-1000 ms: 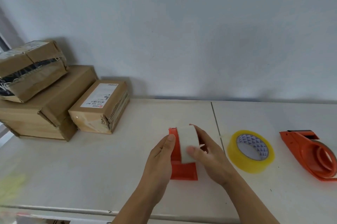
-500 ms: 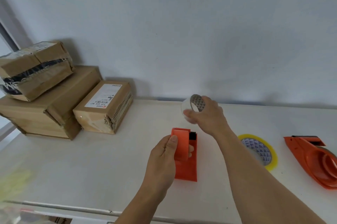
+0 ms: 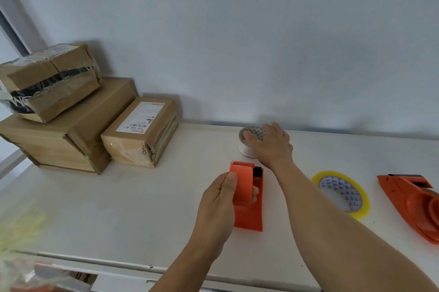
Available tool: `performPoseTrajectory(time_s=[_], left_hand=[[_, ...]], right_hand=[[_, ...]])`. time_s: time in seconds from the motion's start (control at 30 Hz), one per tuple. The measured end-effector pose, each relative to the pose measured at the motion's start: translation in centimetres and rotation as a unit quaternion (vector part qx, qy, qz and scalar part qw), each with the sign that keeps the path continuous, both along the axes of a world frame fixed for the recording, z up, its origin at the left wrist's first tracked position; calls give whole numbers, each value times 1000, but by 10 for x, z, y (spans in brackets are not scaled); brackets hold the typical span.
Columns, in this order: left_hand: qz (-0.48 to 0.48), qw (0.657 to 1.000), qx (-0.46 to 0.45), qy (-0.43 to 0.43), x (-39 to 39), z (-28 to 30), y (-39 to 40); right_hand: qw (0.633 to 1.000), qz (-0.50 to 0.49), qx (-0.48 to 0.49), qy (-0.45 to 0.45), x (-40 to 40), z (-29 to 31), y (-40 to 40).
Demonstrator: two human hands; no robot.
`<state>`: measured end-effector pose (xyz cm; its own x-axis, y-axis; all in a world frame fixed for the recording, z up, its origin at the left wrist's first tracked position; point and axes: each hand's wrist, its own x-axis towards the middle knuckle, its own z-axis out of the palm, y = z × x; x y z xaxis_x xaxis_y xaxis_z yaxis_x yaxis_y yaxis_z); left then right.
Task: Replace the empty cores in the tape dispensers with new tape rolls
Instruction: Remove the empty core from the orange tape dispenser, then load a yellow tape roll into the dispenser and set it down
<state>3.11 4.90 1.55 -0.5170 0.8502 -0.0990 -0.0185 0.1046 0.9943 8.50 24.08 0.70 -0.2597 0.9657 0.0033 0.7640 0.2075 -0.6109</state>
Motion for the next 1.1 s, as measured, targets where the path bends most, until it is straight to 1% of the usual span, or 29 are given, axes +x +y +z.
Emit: performPoseTrajectory(time_s=[0.07,0.13,0.3,0.37,0.43,0.5,0.57,0.63,0.67,0.7,0.77,0.83,0.9,0.97,1.0,1.1], left_hand=[[3,1000,-2,-5,1,-3,1],[5,1000,-8,-10,4,-6,1],[-8,1000,3,-5,2,-11,-2],[-6,1000,8,-1,2,-13,-3],[-6,1000,14,-5,5,-14,-4],[-3,1000,15,-5,10,-14,-4],[7,1000,13,-7,15,-14,-4],[22,1000,8,-11,19,-14,-4],[29,999,6,-11,22,-14,-4],[35,999,6,-9,24,-14,-4],[41,999,9,-4,29,-12,-5],[46,999,8,2,33,-10,-4],[54,998,9,5,37,-8,-3],[60,998,7,0,42,-8,-4],[63,998,7,-4,43,-8,-5],[70,997,9,-17,47,-5,-6]], right_hand=[[998,-25,25,44,17,7,-20],[996,-46,57,59,38,10,-47],[983,-134,125,19,89,-5,-98],[978,-174,118,-16,106,-12,-104],[974,-190,98,-75,117,-15,-107],[972,-177,71,-138,124,-17,-110],[969,-146,77,-185,131,-20,-111],[970,-129,79,-190,135,-21,-110],[975,-124,72,-168,137,-20,-110],[983,-122,63,-122,139,-18,-111],[992,-119,21,40,141,-7,-117],[975,-97,-35,195,139,6,-130],[953,-73,-62,286,135,13,-144],[936,-55,-75,339,127,15,-156],[932,-44,-79,350,122,14,-161],[938,-16,-87,334,107,9,-169]])
